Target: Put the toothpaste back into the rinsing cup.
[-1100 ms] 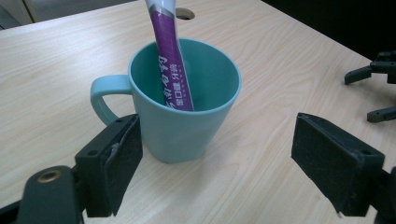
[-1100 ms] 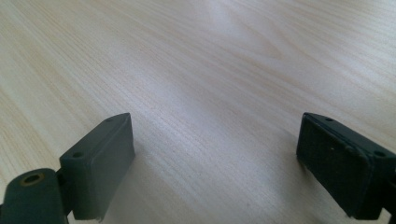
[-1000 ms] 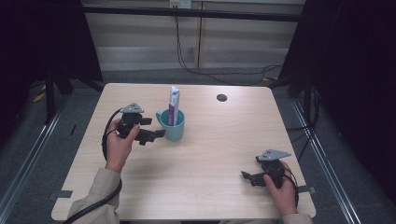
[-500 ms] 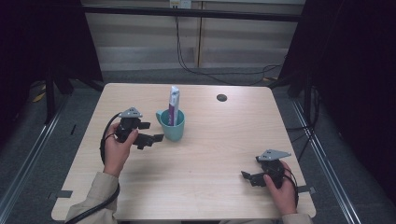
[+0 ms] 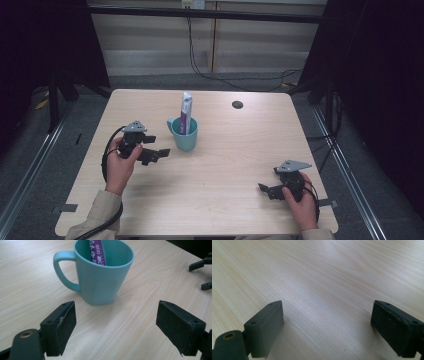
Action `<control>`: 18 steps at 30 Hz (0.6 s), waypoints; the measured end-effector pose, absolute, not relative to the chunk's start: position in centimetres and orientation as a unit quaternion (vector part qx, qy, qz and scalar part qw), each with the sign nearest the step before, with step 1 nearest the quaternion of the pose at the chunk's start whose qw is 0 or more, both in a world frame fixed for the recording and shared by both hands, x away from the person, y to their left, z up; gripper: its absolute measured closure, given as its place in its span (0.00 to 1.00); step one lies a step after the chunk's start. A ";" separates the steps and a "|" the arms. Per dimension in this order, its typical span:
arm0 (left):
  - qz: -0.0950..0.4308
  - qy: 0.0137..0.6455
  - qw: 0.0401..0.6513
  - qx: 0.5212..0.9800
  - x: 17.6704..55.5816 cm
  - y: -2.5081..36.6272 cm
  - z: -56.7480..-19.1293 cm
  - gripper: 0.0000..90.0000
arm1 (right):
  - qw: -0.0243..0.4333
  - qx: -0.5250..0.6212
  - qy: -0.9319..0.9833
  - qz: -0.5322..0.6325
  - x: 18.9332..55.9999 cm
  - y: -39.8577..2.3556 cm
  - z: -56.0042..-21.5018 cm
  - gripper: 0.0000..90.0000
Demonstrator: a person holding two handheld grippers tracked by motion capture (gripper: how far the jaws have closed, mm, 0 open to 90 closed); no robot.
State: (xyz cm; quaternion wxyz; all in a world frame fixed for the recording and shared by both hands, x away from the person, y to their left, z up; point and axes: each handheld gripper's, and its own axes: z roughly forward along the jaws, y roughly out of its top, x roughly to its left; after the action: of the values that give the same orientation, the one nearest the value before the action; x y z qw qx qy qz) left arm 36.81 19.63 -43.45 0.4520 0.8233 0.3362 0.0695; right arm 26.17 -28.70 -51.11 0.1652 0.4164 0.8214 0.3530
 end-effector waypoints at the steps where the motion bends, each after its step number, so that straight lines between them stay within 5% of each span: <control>1: 0.071 0.338 0.452 0.822 36.8 19.8 -43.5 0.18 | 0.165 0.416 0.821 0.353 26.2 -28.7 -51.1 0.12; 18: 0.069 0.350 0.441 0.823 35.9 21.6 -45.9 0.18 | 0.165 0.417 0.821 0.353 26.2 -28.7 -51.1 0.12</control>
State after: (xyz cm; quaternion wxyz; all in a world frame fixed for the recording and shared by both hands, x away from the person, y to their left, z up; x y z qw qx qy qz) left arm 35.88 21.64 -45.91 0.4414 0.8233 0.3502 0.0692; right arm 26.16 -28.69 -51.11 0.1649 0.4167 0.8212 0.3532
